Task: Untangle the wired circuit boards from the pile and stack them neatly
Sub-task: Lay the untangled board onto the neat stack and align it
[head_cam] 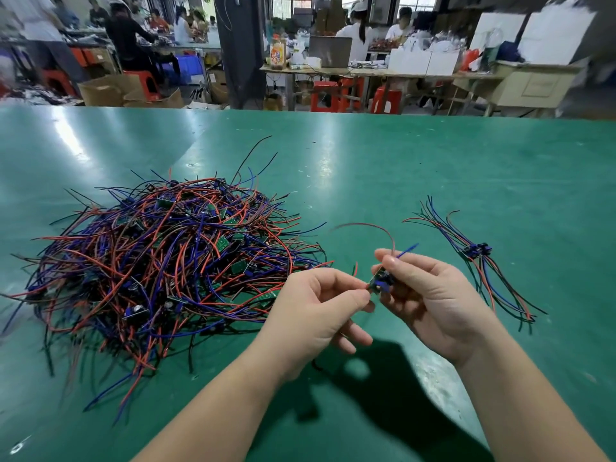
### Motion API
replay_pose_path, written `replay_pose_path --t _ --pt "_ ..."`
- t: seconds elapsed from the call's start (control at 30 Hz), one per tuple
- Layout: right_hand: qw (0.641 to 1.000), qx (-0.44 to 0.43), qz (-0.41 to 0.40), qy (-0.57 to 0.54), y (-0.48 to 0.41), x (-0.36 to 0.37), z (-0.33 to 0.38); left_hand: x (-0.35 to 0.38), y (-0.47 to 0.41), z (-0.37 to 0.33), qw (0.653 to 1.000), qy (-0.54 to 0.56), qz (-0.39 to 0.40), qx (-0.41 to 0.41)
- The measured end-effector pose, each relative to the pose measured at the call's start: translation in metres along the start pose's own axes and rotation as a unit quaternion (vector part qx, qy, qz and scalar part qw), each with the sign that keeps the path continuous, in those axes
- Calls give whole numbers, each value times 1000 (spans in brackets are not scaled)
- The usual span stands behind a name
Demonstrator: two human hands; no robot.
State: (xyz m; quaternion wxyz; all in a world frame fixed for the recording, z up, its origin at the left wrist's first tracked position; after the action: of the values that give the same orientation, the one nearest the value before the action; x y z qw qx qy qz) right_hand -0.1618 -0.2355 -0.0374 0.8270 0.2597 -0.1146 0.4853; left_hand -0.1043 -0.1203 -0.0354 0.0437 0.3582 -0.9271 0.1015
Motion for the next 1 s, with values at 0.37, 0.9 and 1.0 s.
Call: replay_pose_path --t 0.37,0.9,1.0 --pt "996 -19 -17 90 -1 10 -17 -21 2 -11 949 -284 -86 105" --pt "997 -45 -64 -25 -9 -17 0 -7 -7 7 971 -235 1 51" --pt "994 -53 -81 -45 -10 -33 10 3 -5 19 991 -126 35 -19"
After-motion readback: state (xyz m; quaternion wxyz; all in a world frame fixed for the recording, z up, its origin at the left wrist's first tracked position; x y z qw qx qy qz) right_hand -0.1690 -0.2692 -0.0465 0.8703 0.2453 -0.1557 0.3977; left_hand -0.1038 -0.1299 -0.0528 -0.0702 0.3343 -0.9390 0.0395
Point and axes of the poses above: each hand's wrist, its own y-axis away from the middle knuckle, its own x-axis out of the palm, z = x × y, the point moved 9 cm from there along -y, towards the middle knuckle, and after that the axes turned 10 degrees about x, right-handed, at the moved point
